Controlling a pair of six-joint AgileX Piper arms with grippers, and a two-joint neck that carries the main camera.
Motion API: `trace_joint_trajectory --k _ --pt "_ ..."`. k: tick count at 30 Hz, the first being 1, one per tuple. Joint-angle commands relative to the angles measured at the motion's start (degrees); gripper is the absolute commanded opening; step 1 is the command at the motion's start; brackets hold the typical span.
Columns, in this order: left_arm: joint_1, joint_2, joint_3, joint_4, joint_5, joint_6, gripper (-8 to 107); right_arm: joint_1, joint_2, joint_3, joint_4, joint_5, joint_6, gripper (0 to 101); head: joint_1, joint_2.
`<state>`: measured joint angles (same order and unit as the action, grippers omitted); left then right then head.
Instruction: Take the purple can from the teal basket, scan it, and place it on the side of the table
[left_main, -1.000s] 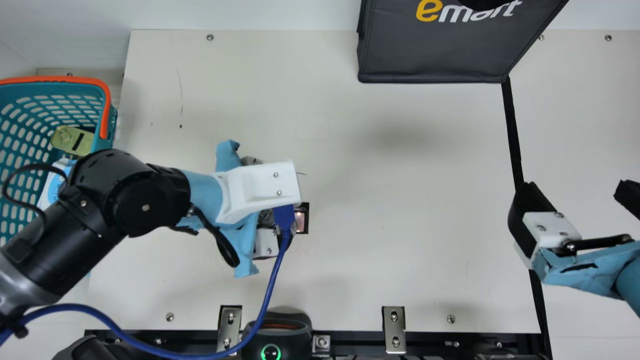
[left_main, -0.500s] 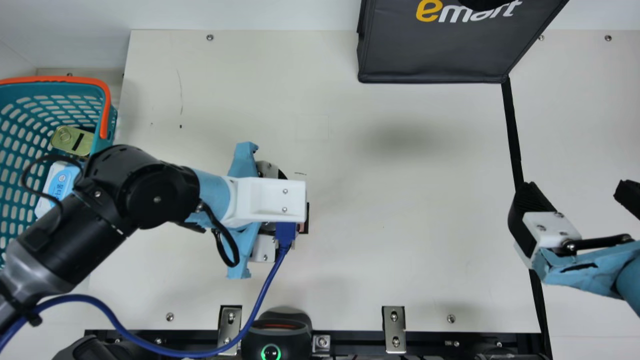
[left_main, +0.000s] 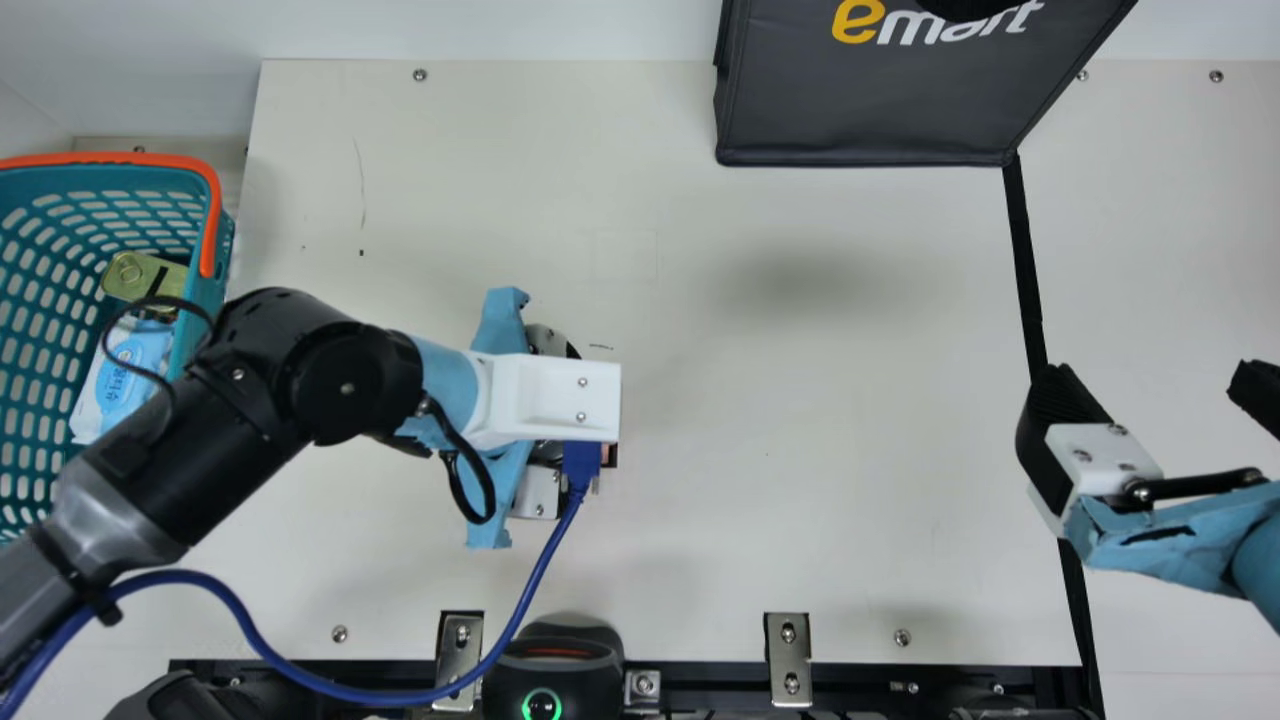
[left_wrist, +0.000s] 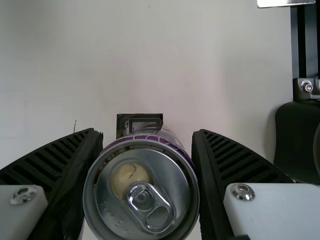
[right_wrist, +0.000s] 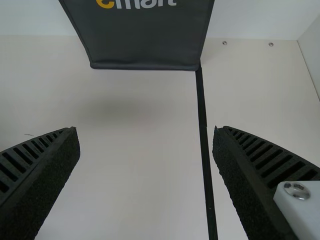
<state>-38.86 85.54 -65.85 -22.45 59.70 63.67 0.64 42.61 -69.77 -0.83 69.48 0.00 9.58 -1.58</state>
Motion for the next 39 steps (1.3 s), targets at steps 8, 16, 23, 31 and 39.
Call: trace_joint_trajectory --k 8,16,23,31,39 --pt "0.6 0.7 0.2 -1.2 -0.1 0.2 36 0.0 0.0 0.0 0.0 0.0 0.0 95 -1.7 0.0" --pt "1.3 1.0 0.1 -1.9 0.2 0.5 63 0.0 0.0 0.0 0.0 0.0 0.0 95 -1.7 0.0" --pt "1.8 1.0 0.0 -2.3 0.4 0.4 86 0.0 0.0 0.0 0.0 0.1 0.0 95 -1.7 0.0" --pt "3.8 -1.1 -1.6 -3.5 4.0 -3.2 90 0.0 0.0 0.0 0.0 0.1 0.0 95 -1.7 0.0" --pt "7.7 -5.4 -2.3 -4.8 10.2 -10.7 90 0.0 0.0 0.0 0.0 0.1 0.0 95 -1.7 0.0"
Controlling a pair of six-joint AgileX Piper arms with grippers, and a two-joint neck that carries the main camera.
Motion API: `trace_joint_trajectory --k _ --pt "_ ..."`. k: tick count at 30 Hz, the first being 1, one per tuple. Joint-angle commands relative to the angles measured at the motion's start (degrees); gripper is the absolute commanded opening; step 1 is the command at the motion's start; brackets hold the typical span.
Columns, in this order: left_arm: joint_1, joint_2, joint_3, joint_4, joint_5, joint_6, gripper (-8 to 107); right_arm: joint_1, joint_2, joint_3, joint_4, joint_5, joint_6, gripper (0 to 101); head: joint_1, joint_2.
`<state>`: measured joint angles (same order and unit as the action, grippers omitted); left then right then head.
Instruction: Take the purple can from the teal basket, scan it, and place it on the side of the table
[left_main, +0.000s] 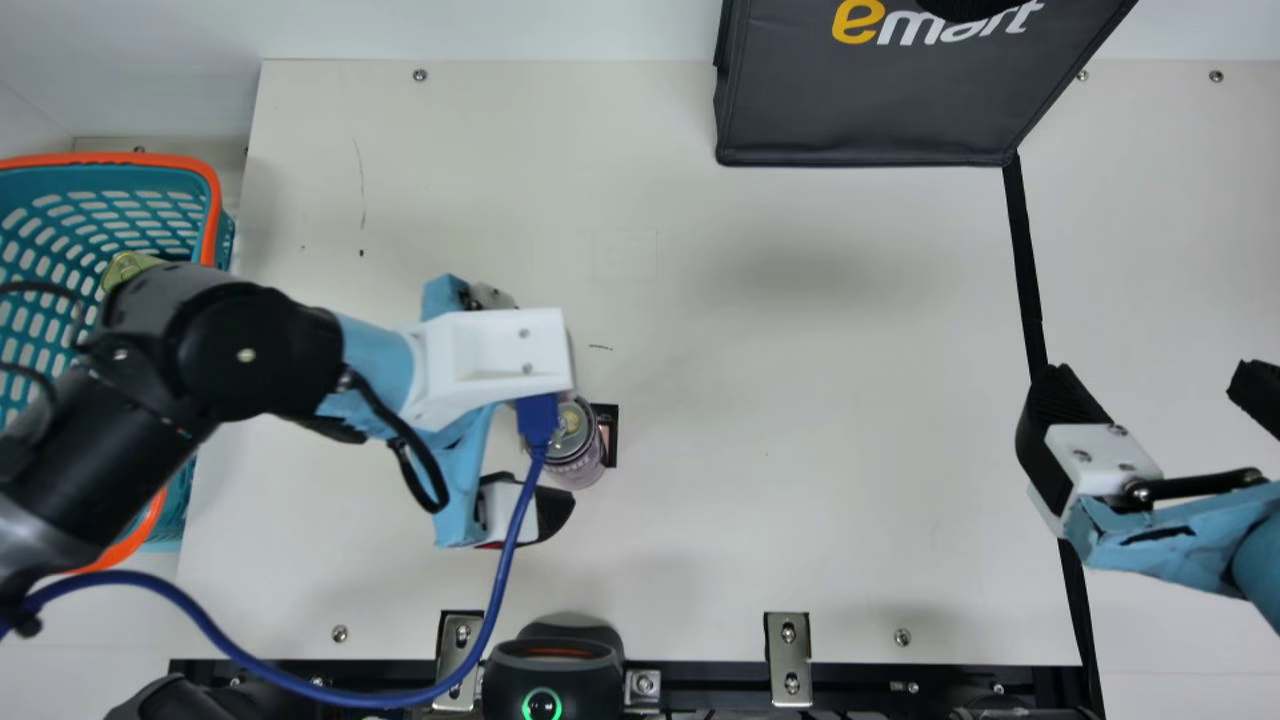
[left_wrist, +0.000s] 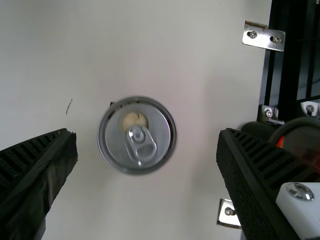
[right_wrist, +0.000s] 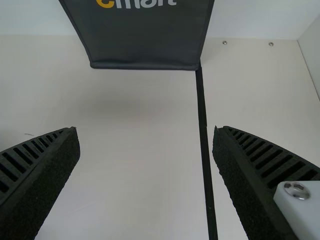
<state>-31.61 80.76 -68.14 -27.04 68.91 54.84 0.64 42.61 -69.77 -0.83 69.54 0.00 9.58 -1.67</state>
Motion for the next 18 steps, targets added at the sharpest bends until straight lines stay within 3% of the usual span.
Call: trace_joint_trajectory --k 1,18 --pt "0.6 -1.2 0.4 -0.3 1.0 -2.9 90 0.0 0.0 0.0 0.0 0.0 0.0 95 -1.7 0.1" --pt "2.0 -8.2 3.0 1.1 1.0 -33.2 90 0.0 0.0 0.0 0.0 0.0 0.0 95 -1.7 0.1"
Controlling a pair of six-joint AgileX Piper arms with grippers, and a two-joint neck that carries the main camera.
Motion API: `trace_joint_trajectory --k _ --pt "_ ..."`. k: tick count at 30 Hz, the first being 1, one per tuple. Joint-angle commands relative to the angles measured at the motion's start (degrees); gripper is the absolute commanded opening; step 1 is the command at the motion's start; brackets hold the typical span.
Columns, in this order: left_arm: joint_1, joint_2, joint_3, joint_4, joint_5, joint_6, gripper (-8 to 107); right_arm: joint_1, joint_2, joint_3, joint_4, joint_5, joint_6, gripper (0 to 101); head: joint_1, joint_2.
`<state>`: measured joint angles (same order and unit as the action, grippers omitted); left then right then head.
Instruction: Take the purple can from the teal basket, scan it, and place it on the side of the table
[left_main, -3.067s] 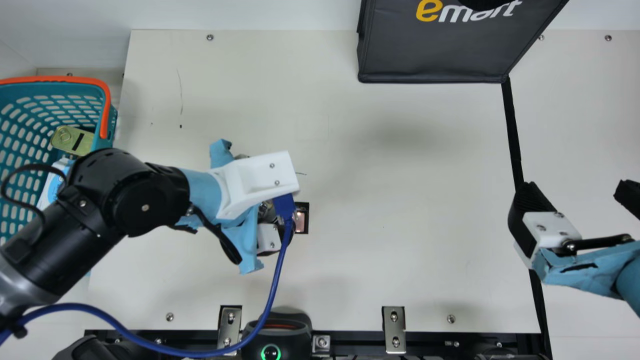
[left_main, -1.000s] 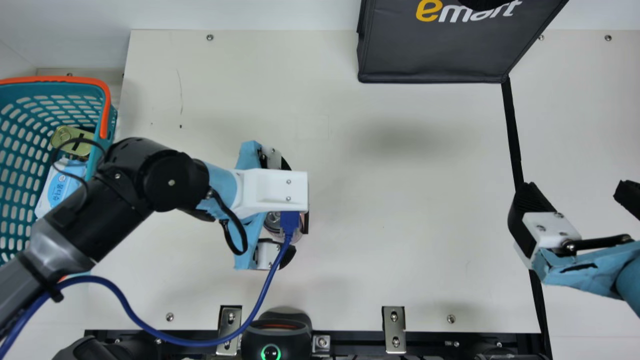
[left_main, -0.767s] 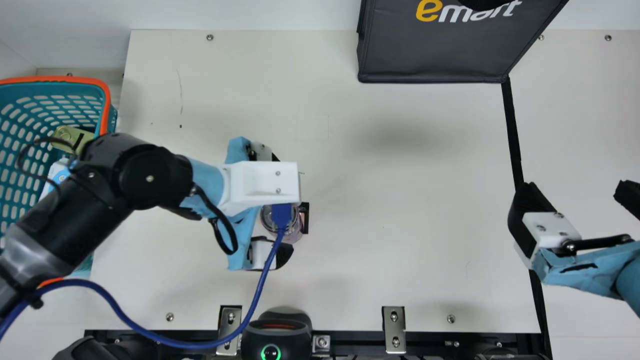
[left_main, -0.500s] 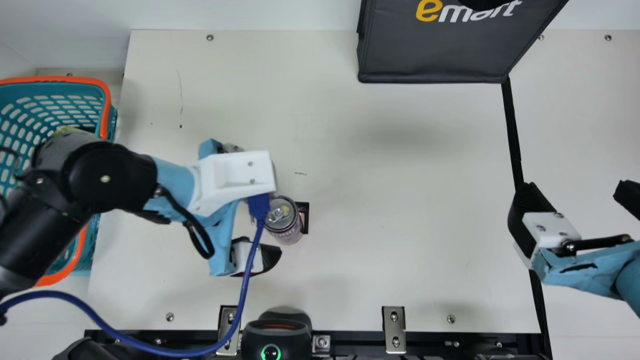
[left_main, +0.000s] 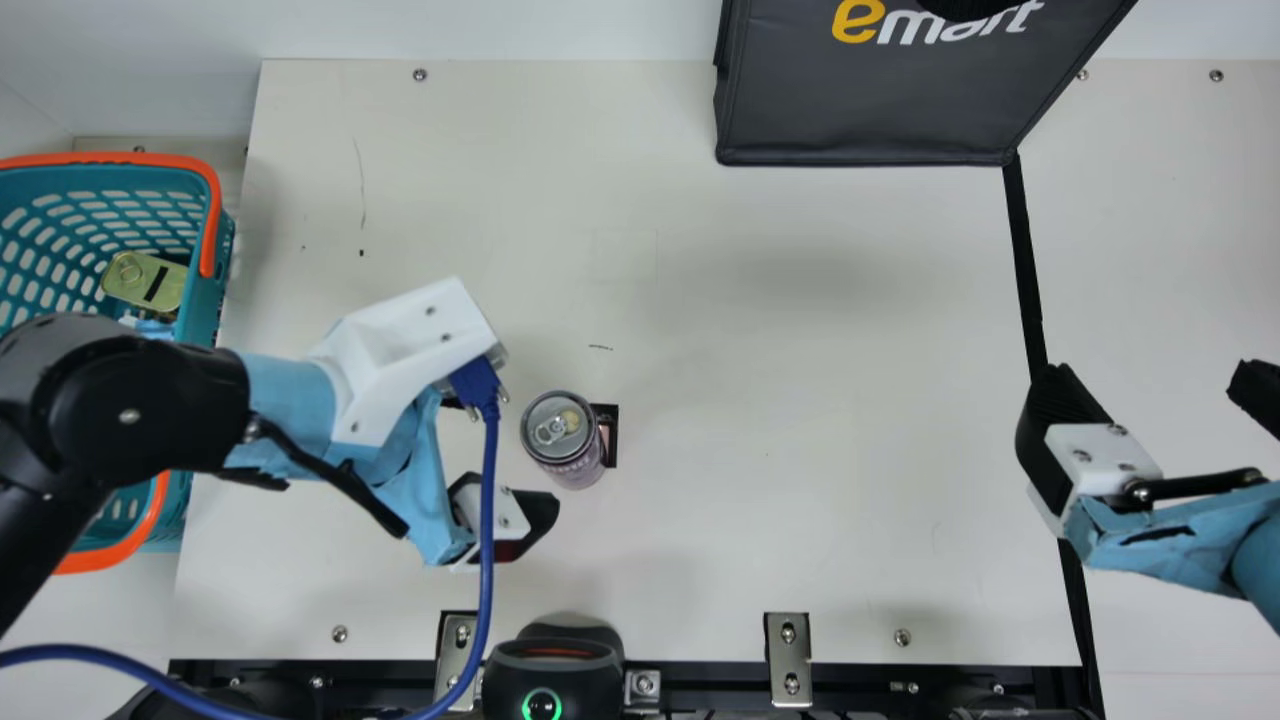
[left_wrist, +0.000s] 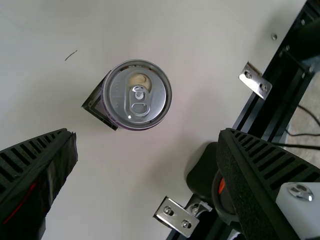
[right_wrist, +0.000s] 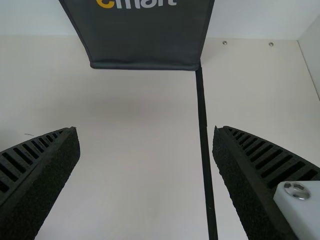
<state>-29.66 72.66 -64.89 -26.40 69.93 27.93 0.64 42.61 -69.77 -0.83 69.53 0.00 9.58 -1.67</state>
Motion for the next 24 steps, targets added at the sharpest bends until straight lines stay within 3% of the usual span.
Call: trace_joint_trajectory --k 1,11,24 --pt "0.1 -0.4 -0.5 0.9 0.0 -8.2 90 0.0 0.0 0.0 0.0 0.0 0.0 95 -1.7 0.1" --pt "-2.5 -2.4 -3.1 5.9 0.0 -27.3 90 0.0 0.0 0.0 0.0 0.0 0.0 95 -1.7 0.1" --pt "-14.0 -4.0 -2.9 17.2 -3.6 -48.0 90 0.0 0.0 0.0 0.0 0.1 0.0 95 -1.7 0.1"
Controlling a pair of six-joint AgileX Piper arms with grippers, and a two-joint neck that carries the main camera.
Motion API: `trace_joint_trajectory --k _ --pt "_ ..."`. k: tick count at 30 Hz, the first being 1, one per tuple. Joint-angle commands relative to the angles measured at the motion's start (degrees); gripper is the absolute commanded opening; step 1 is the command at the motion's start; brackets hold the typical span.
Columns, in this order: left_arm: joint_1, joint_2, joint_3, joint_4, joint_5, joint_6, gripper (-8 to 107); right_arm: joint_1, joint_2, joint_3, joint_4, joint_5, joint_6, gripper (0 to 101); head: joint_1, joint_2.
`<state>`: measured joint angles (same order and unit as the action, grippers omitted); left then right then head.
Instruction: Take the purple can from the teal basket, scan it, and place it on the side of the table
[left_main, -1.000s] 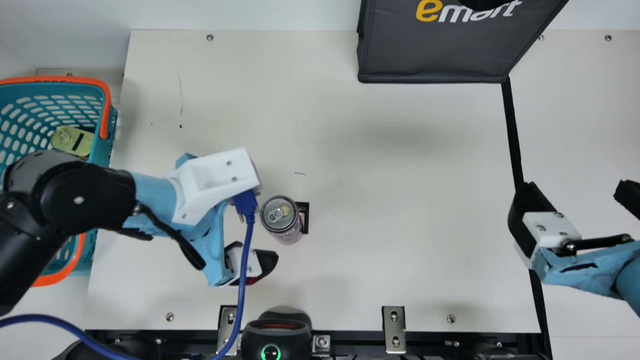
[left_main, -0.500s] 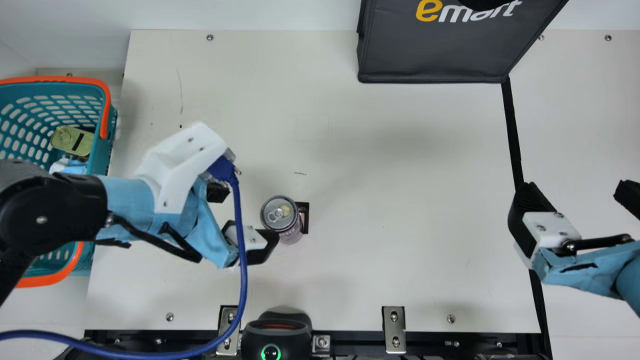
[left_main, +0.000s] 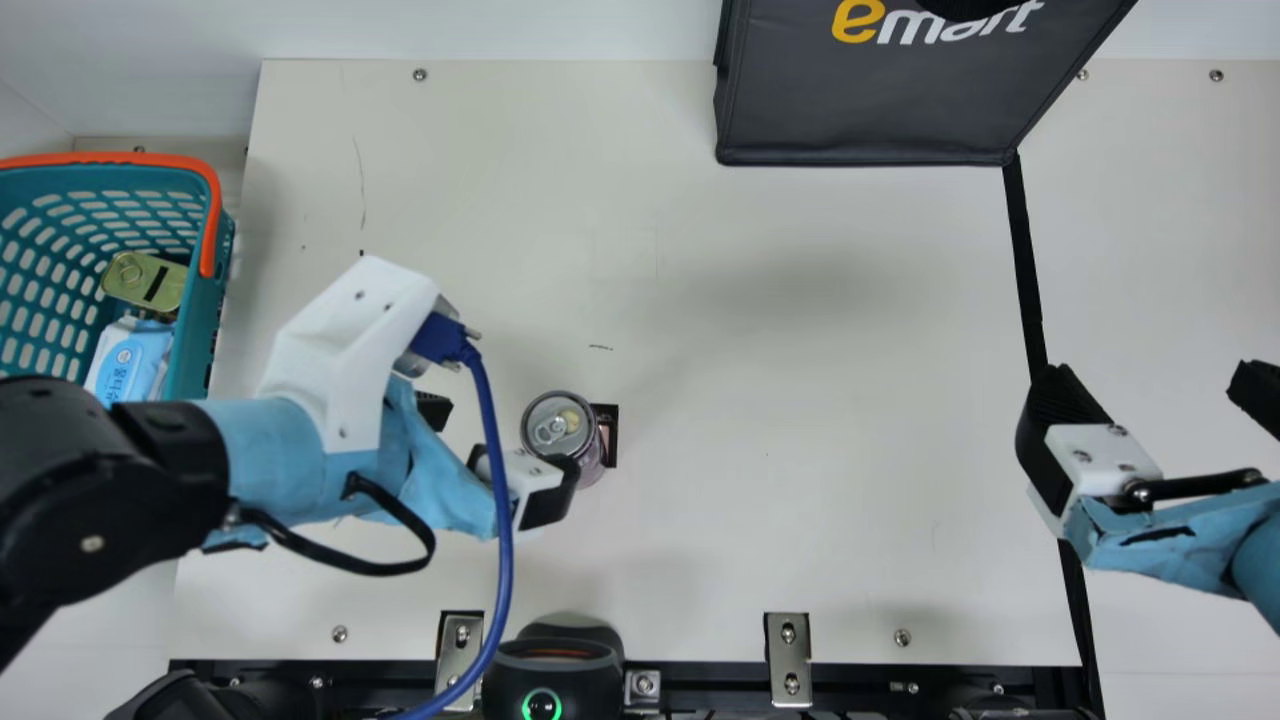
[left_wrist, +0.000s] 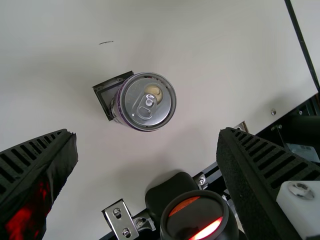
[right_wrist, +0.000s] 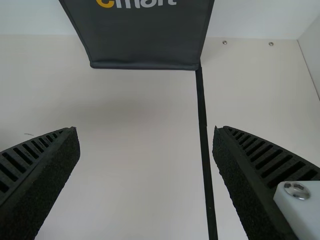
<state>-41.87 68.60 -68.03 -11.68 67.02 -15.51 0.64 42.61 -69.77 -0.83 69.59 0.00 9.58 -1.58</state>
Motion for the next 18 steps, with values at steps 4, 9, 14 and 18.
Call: trace_joint_trajectory --k 4,9,14,18 --pt "-6.7 1.1 0.7 8.9 -2.9 -11.7 90 0.0 0.0 0.0 0.0 0.0 0.0 95 -1.7 0.0" --pt "-12.2 3.3 0.8 16.7 -4.8 -20.3 90 0.0 0.0 0.0 0.0 0.0 0.0 95 -1.7 0.0" --pt "-16.5 6.1 0.2 23.1 -4.9 -27.9 90 0.0 0.0 0.0 0.0 0.0 0.0 95 -1.7 0.0" --pt "-18.3 8.7 -0.6 26.3 -4.3 -32.7 90 0.0 0.0 0.0 0.0 0.0 0.0 95 -1.7 0.0"
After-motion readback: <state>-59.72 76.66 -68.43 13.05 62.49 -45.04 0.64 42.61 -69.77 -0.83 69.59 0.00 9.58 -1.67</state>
